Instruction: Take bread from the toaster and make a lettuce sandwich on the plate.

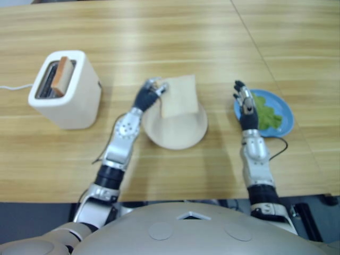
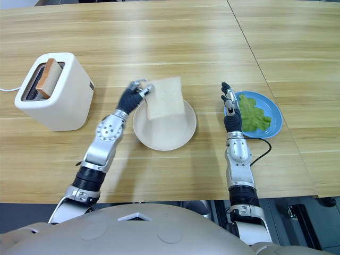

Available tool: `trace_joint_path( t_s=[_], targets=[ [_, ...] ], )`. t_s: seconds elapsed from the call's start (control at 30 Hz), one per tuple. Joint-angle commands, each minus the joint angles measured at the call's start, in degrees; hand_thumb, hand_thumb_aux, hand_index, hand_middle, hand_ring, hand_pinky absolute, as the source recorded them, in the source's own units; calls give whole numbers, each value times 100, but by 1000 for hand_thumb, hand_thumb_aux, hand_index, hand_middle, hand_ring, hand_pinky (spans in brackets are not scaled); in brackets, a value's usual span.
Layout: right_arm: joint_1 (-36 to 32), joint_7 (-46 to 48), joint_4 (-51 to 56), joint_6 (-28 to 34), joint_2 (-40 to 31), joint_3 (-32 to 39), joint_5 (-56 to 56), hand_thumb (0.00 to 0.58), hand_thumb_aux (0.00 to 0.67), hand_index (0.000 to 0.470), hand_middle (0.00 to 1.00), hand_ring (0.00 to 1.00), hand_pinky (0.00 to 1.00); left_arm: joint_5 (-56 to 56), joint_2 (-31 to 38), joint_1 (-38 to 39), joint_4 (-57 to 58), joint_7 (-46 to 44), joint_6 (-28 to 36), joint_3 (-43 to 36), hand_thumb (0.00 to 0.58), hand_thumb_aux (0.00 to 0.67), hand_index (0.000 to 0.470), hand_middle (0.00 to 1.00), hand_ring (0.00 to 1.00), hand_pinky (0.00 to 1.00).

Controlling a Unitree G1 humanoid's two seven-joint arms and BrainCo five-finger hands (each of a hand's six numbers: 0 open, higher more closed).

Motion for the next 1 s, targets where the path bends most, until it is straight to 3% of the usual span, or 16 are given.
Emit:
trace_joint_path(
  t_s=[0.03,0.37,0.4,0.43,0.47,0.5,0.87,1.0],
  targets=[
    [49,16,-48,119,-14,-16,10,0,0,0,0,0,0,272,50,-56,791,-64,-171,-149,580,670,460,1000,1000,1000],
    [69,23,-98,157,-46,-31,11,0,0,0,0,0,0,944,488,-211,1232,12,-281,-241,580,670,460,1000,1000,1000],
    [68,24,-104,160,-46,-29,11,0,0,0,0,0,0,1066,545,-212,1169,73,-274,-250,570,583,400,1000,1000,1000],
    [66,27,-109,162,-48,-27,11,0,0,0,0,0,0,1345,669,-208,1022,179,-256,-319,368,265,182,878,878,878],
    [65,29,-112,163,-49,-25,12,0,0,0,0,0,0,1542,747,-201,920,252,-244,-364,368,265,182,878,878,878],
    [64,32,-118,167,-50,-22,12,0,0,0,0,0,0,1811,844,-192,779,376,-206,-422,0,0,0,0,0,0],
    [98,86,-450,243,-99,29,-30,0,0,0,0,0,0,4317,1639,156,-1993,772,355,-554,0,0,0,0,0,0],
    [169,-51,-948,106,-450,-21,-616,0,0,0,0,0,0,4529,1669,371,-2682,1036,274,-239,0,0,0,0,0,0]
  ],
)
